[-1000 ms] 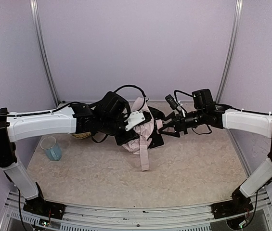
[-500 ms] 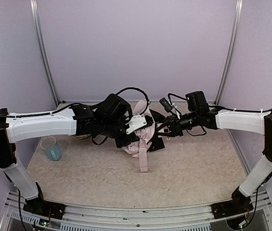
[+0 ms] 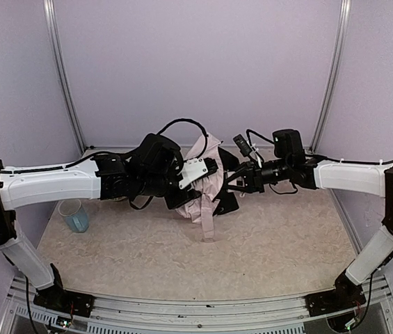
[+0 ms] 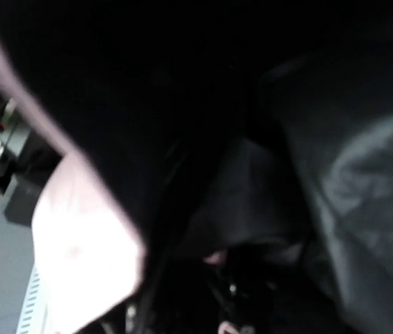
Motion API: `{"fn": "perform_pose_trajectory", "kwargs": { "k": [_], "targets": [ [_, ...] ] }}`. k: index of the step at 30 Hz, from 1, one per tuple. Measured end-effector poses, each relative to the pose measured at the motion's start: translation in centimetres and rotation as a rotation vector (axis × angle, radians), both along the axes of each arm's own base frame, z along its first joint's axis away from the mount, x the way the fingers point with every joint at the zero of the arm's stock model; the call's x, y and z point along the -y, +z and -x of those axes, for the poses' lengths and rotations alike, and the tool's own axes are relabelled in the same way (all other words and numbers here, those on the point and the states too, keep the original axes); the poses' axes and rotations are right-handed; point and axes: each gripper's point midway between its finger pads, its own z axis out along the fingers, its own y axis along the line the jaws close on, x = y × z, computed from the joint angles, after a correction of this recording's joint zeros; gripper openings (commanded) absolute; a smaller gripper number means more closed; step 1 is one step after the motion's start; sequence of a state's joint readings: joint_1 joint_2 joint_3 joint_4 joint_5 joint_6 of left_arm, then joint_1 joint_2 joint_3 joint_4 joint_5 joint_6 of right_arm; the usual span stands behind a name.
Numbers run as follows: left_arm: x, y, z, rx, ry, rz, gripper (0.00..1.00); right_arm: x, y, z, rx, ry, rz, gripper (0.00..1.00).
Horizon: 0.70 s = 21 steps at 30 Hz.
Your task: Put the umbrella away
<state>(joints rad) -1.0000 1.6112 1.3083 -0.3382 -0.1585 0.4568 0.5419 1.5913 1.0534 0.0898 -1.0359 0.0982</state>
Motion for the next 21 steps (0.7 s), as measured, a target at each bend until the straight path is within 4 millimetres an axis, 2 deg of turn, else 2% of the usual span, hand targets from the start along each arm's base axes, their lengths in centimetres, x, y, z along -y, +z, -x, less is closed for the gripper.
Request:
{"fn": "perform_pose_trajectory", "kwargs": {
  "k": [2,3,8,16,21],
  "targets": [
    [0.1,0.3,-0.2,0.015,0.005,0.015,0.97,0.0,0.1,-0.1,0.0,-0.006,-0.005,0.0],
    [0.2,0.6,-0.3,0.024,0.006,0.026,0.99,0.0,0.0,-0.1,-0.002,-0.012,-0.004,0.0],
    [0.3,1.2,-1.1,0.044,0.026,0.062,0.99,0.7,-1.5,-0.4,-0.03,-0.044,0.015,0.0],
    [-1.4,-0.7,-2.6,-0.003,0.068,0.069,0.99,2.4,-5.6,-2.1,-0.095,-0.129,0.066,0.0],
    [-2.1,-0.4,-2.4,-0.005,0.073,0.084,0.99,3.4,-7.4,-3.4,-0.126,-0.183,0.083,0.0]
  ]
}}
